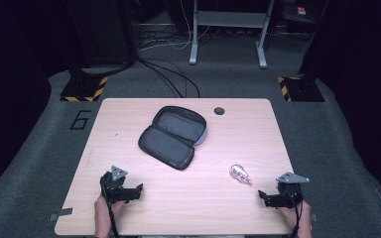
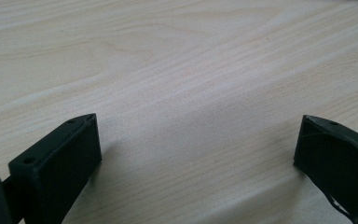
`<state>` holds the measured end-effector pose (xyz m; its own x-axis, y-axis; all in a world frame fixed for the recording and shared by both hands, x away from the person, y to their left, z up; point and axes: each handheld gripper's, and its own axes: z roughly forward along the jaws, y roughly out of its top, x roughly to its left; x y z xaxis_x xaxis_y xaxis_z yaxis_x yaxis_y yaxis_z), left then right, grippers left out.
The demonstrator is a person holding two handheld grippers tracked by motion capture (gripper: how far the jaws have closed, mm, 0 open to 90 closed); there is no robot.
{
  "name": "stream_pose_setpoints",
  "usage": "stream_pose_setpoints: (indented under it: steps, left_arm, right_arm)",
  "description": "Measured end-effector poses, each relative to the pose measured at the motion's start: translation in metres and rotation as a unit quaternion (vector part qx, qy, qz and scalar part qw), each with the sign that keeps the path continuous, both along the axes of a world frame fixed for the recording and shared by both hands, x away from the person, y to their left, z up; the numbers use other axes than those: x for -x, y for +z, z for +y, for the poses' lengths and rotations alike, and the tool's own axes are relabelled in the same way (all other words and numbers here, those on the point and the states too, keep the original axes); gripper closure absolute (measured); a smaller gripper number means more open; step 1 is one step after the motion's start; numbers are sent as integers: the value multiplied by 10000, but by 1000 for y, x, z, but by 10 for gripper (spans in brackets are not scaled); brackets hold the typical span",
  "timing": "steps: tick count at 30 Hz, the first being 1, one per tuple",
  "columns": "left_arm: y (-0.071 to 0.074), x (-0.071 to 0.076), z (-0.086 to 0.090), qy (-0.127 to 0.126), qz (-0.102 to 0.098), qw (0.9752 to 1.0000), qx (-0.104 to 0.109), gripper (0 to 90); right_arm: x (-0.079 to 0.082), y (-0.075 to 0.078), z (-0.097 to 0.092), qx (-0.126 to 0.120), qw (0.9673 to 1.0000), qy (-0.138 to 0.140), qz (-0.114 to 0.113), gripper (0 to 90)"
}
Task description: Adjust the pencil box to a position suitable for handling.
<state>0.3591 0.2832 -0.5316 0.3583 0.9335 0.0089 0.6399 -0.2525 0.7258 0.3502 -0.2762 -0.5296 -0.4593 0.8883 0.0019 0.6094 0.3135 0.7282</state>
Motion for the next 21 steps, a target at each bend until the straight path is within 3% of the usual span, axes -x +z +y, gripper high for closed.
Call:
stream_pose_setpoints:
  steps: [5,15,21]
  left_arm:
    - [1,0,0,-11,39,10000,10,3]
    - [1,2,-5,564,0,9984,87,25]
    - [9,-2,-14,429,-133,9989,111,76]
  right_arm:
    - [0,0,0,-5,10000,9,8,18]
    - [-1,0,-1,4,10000,25,-2,18]
    - [-1,0,-1,26,10000,77,5,18]
